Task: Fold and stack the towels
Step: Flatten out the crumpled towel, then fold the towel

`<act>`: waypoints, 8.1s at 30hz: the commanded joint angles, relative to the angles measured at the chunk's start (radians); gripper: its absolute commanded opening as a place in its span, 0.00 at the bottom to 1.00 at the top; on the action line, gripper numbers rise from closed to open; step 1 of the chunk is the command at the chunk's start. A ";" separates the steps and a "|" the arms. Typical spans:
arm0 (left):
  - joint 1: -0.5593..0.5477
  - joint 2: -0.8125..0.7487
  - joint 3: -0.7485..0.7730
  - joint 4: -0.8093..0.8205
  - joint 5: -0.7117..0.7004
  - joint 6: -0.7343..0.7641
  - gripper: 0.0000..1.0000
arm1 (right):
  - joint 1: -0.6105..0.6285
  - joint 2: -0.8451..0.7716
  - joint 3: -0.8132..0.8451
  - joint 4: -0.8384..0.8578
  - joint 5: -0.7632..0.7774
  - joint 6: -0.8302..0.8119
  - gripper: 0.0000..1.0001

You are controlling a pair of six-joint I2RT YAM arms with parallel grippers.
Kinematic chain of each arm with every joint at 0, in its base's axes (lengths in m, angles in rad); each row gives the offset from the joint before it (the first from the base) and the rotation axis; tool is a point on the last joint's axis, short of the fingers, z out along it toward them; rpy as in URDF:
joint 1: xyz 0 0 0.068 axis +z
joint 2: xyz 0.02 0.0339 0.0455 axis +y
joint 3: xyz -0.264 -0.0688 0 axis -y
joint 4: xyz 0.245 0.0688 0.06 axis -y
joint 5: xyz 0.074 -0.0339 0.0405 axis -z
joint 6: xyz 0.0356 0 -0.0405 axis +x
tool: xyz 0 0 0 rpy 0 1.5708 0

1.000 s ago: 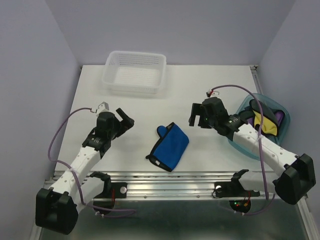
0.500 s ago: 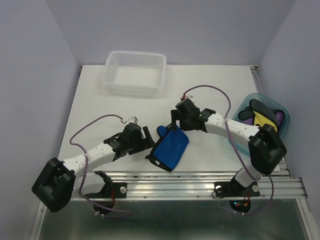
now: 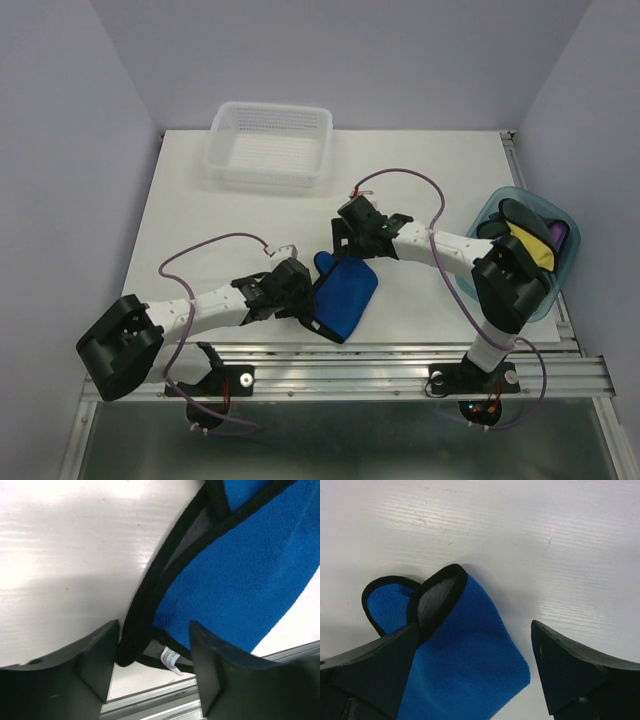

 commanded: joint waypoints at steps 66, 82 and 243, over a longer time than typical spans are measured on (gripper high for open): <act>-0.081 -0.255 0.696 -0.223 -0.689 0.365 0.00 | 0.005 -0.113 0.410 0.152 0.119 -0.121 0.01; -0.227 -0.330 0.059 -0.046 -0.081 0.085 0.07 | 0.005 -0.552 -0.466 0.157 -0.004 0.209 0.34; 0.390 0.089 0.221 0.183 -0.108 0.357 0.00 | -0.298 -0.277 -0.323 0.399 -0.360 -0.199 0.01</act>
